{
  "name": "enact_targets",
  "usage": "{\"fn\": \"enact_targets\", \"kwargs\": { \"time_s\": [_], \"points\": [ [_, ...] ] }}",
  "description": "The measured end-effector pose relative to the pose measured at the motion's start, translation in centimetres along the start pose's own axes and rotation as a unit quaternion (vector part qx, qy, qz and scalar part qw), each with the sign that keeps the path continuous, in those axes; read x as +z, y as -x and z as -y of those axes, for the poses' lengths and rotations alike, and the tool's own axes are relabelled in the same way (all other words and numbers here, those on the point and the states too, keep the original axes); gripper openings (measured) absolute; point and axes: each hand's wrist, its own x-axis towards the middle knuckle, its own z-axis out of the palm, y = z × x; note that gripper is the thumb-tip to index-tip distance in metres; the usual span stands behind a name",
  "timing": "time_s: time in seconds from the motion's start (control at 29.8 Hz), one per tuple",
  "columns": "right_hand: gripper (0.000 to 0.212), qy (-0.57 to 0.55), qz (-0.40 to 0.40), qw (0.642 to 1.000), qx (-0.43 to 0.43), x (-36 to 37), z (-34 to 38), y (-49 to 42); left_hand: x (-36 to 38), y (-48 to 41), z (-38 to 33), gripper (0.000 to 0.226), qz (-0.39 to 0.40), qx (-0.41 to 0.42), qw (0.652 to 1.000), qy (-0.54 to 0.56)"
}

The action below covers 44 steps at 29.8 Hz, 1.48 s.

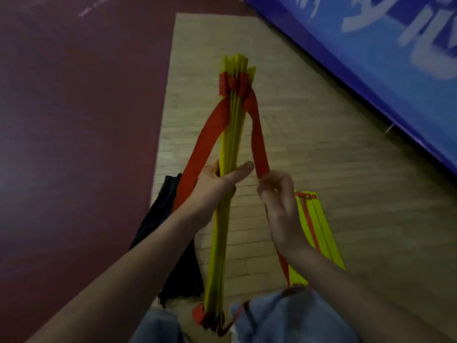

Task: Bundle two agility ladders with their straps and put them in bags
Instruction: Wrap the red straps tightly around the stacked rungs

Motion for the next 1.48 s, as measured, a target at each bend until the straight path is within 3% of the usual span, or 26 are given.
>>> {"fn": "enact_targets", "kwargs": {
  "time_s": [0.1,0.24,0.34,0.6,0.67,0.87,0.97,1.08,1.14,1.21,1.38,1.48],
  "points": [
    [0.037,-0.024,-0.071,0.988,-0.134,-0.4,6.3,0.8,-0.4,3.6,-3.0,0.034,0.026,0.019,0.999,-0.011],
    [0.045,0.152,-0.031,0.965,-0.21,1.0,12.2,1.4,-0.9,8.4,-4.9,0.031,0.026,0.031,0.999,0.031],
    [0.024,0.044,0.085,0.979,-0.179,1.6,13.2,2.9,-1.4,10.7,-4.9,0.027,0.04,0.042,0.998,0.026],
    [0.032,-0.169,0.047,0.97,-0.167,-1.5,19.4,8.5,-3.5,17.7,-6.3,0.032,-0.078,0.075,0.992,0.065],
    [0.032,-0.159,0.054,0.971,-0.17,-1.8,20.1,8.7,-3.3,18.0,-7.0,0.036,-0.081,0.09,0.991,0.061],
    [0.022,-0.054,0.148,0.974,-0.165,-1.6,21.2,12.7,-2.3,22.2,-7.5,0.024,0.031,0.081,0.995,0.05],
    [0.03,-0.044,0.241,0.951,-0.188,-0.8,22.8,15.0,-1.5,24.3,-8.4,0.018,0.056,0.092,0.992,0.071],
    [0.026,-0.023,0.273,0.933,-0.233,0.0,25.1,16.4,-0.5,25.9,-9.4,0.024,0.07,0.101,0.989,0.084],
    [0.017,-0.007,0.281,0.929,-0.241,0.3,26.0,16.8,-0.2,26.6,-10.2,0.035,0.051,0.12,0.988,0.086],
    [0.016,-0.005,0.282,0.93,-0.236,0.5,26.1,17.2,-0.3,27.1,-11.1,0.028,0.016,0.129,0.987,0.095],
    [0.022,-0.006,0.282,0.94,-0.192,0.9,25.0,17.8,-0.7,27.2,-12.4,0.025,-0.068,0.058,0.993,0.072],
    [0.024,-0.014,0.264,0.946,-0.189,1.0,24.8,18.1,-0.5,27.0,-12.2,0.02,-0.095,0.056,0.989,0.096]
  ]
}}
